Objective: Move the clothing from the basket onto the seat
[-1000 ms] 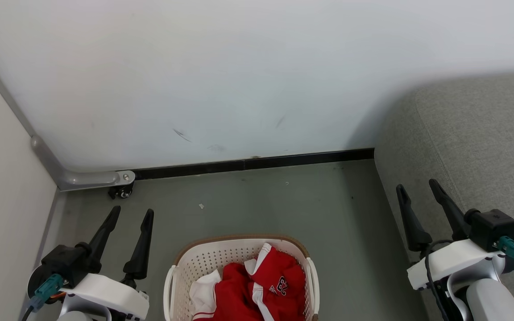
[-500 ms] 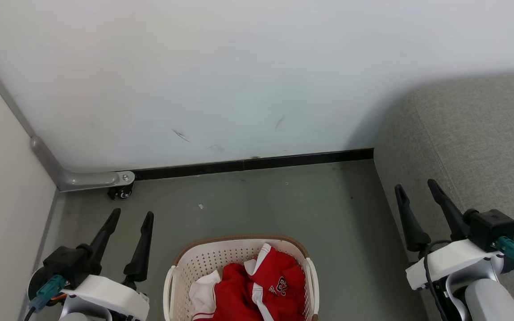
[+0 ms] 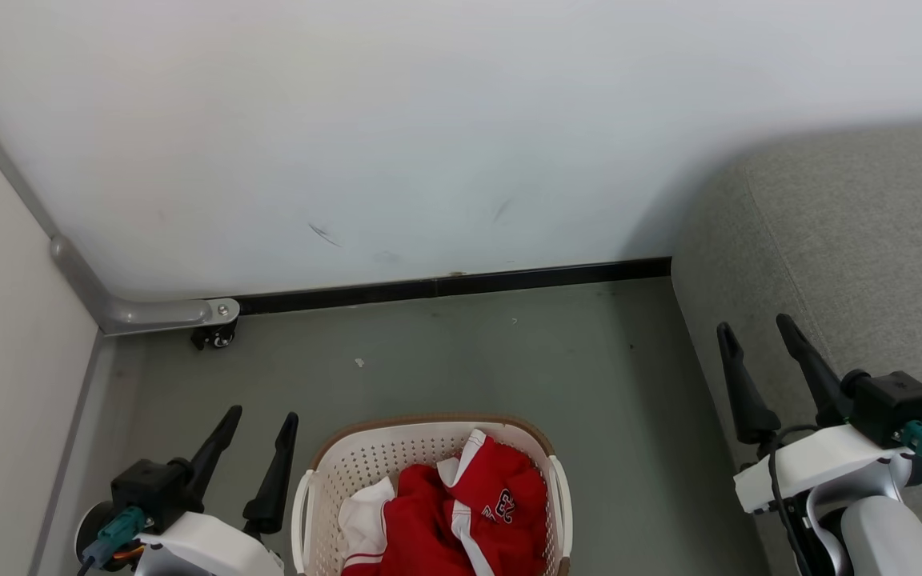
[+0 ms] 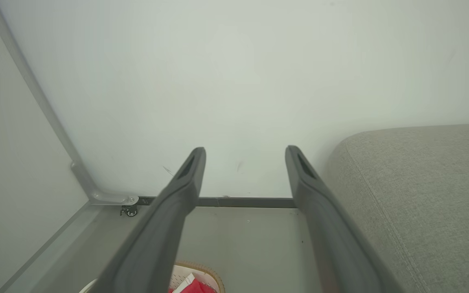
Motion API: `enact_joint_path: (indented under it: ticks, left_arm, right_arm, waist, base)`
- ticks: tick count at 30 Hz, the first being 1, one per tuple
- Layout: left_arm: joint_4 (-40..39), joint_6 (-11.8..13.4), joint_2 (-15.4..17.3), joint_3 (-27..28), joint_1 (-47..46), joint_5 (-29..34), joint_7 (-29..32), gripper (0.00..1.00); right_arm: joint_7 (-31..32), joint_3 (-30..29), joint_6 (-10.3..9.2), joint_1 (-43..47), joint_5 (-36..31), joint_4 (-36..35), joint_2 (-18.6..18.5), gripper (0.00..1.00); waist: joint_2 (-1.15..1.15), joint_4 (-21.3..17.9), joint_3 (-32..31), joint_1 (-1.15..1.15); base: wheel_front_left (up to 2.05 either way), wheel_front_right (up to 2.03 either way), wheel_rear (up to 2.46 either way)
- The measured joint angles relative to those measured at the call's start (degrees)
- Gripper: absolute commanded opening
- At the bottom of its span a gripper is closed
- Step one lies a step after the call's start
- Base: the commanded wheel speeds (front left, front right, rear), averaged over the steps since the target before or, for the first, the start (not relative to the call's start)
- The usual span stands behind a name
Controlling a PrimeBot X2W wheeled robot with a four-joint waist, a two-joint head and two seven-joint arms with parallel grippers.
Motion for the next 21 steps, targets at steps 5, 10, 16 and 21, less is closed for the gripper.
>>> enact_joint_path:
  ticks: [5, 10, 16, 21]
  left_arm:
    - [1.8, 0.0, 0.2, -1.9, 0.0, -0.7, 0.0, 1.0]
    - [3.4, 0.0, 0.7, -4.0, -0.1, -1.3, 0.0, 1.0]
    - [5.0, 0.0, 0.8, -6.3, -2.1, -2.9, 0.0, 1.0]
    - [7.0, 0.0, 0.5, -8.3, -3.6, -5.3, 0.1, 1.0]
  right_arm:
    - [0.0, -0.5, 0.0, -1.0, 0.0, -0.7, 0.0, 1.0]
    - [0.0, -1.0, 0.0, -2.3, 0.0, -1.9, 0.1, 1.0]
    - [0.0, -1.0, 0.0, -3.4, 0.8, -3.1, 0.1, 1.0]
    - [0.0, -0.9, 0.0, -5.8, 1.5, -4.6, 0.1, 1.0]
  waist:
    - [0.0, 0.0, 0.8, 0.0]
    - [0.0, -0.1, 2.0, 0.0]
    - [0.0, -0.2, 3.9, 0.0]
    - [0.0, -0.4, 5.8, 0.0]
  base:
    - [0.0, 0.0, 0.0]
    - [0.0, 0.0, 0.0]
    - [0.0, 0.0, 0.0]
    - [0.0, 0.0, 0.0]
